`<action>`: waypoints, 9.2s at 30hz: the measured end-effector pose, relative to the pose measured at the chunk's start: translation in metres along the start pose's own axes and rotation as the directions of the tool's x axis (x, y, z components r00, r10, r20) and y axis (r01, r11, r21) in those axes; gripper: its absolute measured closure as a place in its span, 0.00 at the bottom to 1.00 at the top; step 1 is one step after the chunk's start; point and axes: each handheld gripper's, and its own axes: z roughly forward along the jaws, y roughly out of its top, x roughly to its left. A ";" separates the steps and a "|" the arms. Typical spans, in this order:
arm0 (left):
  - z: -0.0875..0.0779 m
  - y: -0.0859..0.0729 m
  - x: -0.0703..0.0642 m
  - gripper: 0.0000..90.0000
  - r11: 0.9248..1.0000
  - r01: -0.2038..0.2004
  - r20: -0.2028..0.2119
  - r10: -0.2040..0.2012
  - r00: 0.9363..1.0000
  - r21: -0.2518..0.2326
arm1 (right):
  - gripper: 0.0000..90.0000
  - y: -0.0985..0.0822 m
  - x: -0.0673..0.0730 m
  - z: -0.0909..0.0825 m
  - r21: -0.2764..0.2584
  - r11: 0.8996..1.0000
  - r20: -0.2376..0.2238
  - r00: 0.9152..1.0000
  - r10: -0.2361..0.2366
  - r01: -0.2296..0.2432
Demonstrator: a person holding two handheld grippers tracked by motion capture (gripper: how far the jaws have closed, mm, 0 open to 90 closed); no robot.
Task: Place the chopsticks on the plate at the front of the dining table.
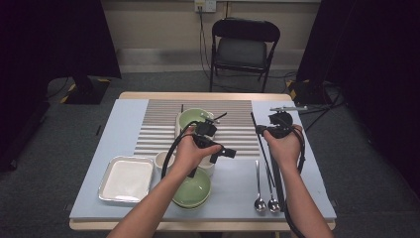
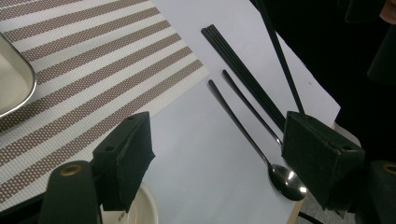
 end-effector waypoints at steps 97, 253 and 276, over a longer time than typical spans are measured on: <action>0.037 -0.004 -0.009 0.58 0.995 0.089 0.085 -0.086 0.993 -0.040 | 0.96 0.027 0.062 0.011 -0.025 0.999 -0.097 0.994 -0.044 0.042; -0.034 -0.003 0.024 0.96 0.931 0.360 0.016 -0.359 0.933 -0.055 | 0.24 -0.020 -0.007 0.023 -0.040 0.997 0.014 0.997 -0.071 0.071; -0.056 -0.009 0.038 0.96 0.921 0.379 -0.008 -0.382 0.924 -0.086 | 0.22 -0.030 -0.018 0.024 -0.039 0.997 0.015 0.998 -0.062 0.063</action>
